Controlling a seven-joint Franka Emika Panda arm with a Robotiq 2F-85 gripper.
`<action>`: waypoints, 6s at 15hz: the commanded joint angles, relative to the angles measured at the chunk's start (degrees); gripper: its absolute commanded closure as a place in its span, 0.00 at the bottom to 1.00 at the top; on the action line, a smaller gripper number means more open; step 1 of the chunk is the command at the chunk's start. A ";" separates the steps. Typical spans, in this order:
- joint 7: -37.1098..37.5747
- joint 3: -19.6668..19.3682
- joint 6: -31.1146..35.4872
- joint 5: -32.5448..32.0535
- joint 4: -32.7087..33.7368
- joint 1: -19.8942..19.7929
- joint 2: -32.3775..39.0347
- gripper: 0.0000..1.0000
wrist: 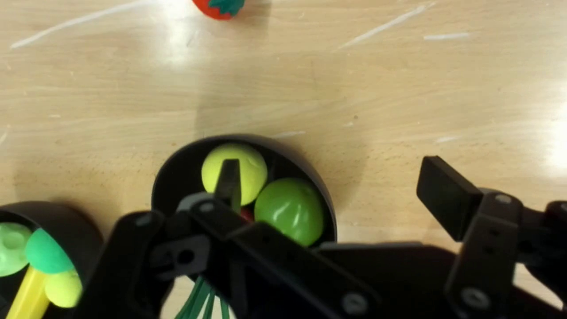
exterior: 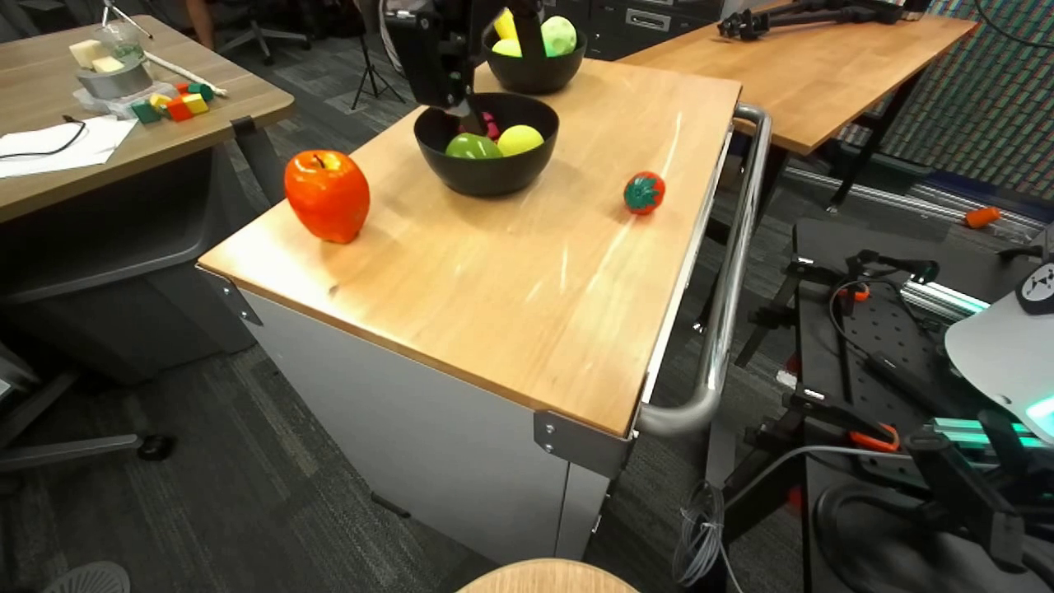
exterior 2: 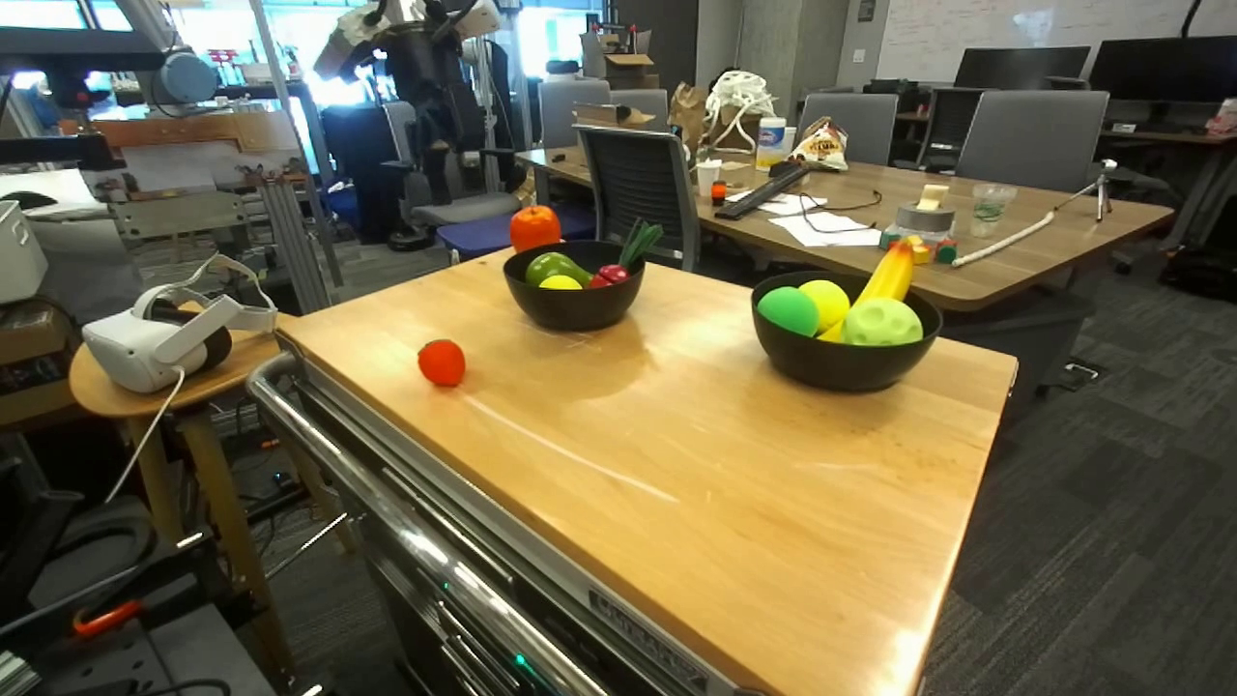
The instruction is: Pick up all the fruit plush toy from the table and put them in the two black bowl
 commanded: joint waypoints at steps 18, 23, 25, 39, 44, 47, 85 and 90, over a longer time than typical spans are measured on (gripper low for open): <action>-21.49 0.72 9.79 2.51 22.44 -1.12 15.03 0.00; -31.78 0.69 32.18 3.22 8.16 -4.05 11.38 0.00; -29.65 -0.82 29.55 2.71 13.27 -2.16 15.10 0.00; -42.80 3.30 26.22 13.59 17.39 -5.49 21.73 0.00; -42.06 2.89 21.53 13.98 21.03 -5.05 23.99 0.28; -39.86 1.98 17.67 12.85 22.13 -4.03 23.19 0.41; 33.01 -9.65 -31.20 5.66 48.81 -4.07 32.32 0.41; 32.62 -10.30 -35.06 6.05 59.86 -3.88 40.25 0.41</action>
